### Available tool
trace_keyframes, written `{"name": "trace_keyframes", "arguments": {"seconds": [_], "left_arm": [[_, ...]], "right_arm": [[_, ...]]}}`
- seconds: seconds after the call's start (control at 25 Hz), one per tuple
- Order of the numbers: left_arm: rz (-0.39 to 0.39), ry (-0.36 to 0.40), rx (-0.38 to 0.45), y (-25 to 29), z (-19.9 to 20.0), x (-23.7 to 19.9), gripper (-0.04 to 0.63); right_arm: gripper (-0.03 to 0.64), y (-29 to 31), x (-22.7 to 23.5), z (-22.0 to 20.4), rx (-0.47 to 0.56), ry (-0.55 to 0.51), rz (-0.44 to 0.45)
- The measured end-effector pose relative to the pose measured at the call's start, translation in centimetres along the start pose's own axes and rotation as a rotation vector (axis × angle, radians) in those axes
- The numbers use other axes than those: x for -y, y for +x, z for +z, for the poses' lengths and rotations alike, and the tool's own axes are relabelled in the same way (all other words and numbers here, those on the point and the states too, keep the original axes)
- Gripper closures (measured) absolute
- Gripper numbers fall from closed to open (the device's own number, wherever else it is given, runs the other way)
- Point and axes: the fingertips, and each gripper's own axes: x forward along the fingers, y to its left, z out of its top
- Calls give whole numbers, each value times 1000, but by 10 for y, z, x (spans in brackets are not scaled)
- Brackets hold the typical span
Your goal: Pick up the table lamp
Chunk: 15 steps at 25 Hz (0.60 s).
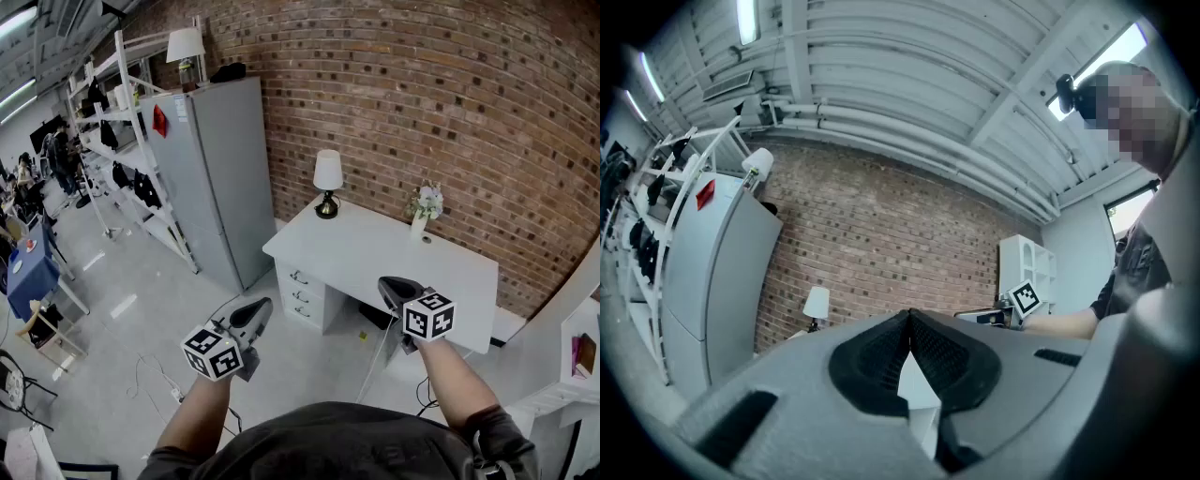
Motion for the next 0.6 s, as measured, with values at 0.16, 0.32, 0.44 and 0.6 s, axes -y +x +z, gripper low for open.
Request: {"name": "trace_keyframes", "arguments": {"seconds": [0.16, 0.32, 0.44, 0.6], "left_arm": [[-1, -5, 1, -2, 1, 2, 591], [4, -10, 2, -3, 2, 5, 591], [6, -11, 0, -2, 1, 5, 591], [5, -11, -2, 1, 0, 7, 591]], "right_arm": [[624, -2, -1, 1, 0, -2, 1], [624, -4, 0, 1, -1, 2, 3], [624, -3, 1, -1, -2, 6, 3], [624, -5, 5, -3, -5, 5, 0]]}}
